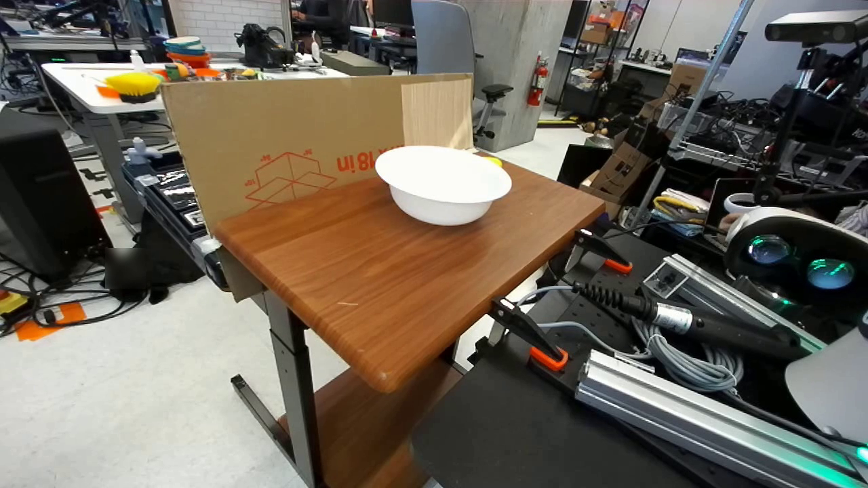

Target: Pick up the yellow object and put it in the bowl

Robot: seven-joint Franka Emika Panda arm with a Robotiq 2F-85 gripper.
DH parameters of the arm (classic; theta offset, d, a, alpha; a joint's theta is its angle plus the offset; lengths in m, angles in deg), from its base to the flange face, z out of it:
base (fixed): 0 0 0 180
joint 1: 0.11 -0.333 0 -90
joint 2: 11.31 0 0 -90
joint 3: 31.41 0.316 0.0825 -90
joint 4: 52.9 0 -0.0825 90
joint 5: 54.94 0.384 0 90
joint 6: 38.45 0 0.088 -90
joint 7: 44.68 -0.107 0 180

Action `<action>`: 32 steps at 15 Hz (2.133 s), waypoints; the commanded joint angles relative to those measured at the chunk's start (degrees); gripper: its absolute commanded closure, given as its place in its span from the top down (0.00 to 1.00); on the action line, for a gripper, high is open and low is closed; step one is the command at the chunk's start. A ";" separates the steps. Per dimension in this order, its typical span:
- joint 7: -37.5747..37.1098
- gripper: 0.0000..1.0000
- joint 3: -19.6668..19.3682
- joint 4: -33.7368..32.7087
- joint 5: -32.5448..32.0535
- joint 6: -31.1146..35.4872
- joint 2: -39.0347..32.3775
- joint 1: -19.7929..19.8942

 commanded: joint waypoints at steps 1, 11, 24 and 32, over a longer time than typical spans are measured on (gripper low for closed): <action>4.39 1.00 -1.84 -2.25 0.50 -0.04 -3.35 0.34; 27.15 1.00 -7.28 -6.92 -2.32 -8.01 -11.57 0.39; 47.96 1.00 -8.11 -9.21 -5.39 -6.93 -15.83 3.15; 43.43 1.00 -10.23 -10.87 -0.41 22.35 -27.01 5.66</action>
